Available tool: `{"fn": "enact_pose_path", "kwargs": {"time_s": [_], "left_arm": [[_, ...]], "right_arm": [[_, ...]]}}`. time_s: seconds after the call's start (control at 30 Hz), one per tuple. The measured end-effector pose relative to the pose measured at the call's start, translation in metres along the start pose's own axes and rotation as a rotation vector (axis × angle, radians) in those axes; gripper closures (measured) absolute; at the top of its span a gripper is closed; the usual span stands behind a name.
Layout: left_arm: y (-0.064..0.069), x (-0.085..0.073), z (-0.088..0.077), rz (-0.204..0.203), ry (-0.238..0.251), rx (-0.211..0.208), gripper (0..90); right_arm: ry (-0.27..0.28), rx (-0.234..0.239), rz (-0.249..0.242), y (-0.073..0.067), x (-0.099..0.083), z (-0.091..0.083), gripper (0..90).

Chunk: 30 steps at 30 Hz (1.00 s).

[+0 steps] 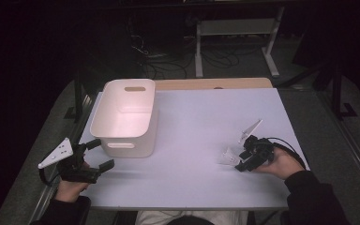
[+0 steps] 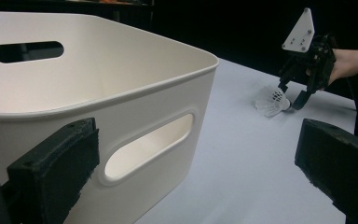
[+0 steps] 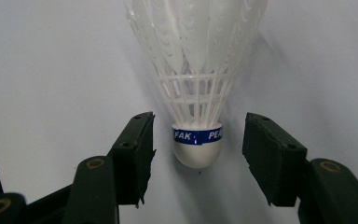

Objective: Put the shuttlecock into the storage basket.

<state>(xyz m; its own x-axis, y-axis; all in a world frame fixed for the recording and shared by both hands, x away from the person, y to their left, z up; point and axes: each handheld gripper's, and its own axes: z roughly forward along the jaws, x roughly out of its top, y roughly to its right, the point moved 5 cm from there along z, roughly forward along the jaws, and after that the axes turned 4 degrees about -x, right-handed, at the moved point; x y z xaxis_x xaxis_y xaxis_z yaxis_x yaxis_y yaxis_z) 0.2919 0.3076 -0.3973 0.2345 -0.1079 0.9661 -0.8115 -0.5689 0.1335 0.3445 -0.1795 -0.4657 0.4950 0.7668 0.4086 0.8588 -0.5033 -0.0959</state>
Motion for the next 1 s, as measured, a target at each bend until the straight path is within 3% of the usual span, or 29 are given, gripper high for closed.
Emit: {"fn": "enact_pose_path", "kwargs": {"time_s": [0.33, 0.67, 1.0], "left_arm": [[0.0001, 0.0, 0.0, -0.001, 0.0, -0.001, 0.0], [0.0001, -0.0001, 0.0, 0.001, -0.002, -0.002, 0.0], [0.0001, -0.0001, -0.0001, 0.0, -0.001, -0.001, 0.0]], "right_arm": [[-0.022, 0.007, 0.001, -0.0006, 0.0008, 0.0041, 48.8], [-0.022, 0.017, 0.002, -0.0008, 0.0008, 0.0044, 63.1], [-0.018, 0.036, 0.0, -0.0022, 0.0004, 0.0018, 64.3]]}}
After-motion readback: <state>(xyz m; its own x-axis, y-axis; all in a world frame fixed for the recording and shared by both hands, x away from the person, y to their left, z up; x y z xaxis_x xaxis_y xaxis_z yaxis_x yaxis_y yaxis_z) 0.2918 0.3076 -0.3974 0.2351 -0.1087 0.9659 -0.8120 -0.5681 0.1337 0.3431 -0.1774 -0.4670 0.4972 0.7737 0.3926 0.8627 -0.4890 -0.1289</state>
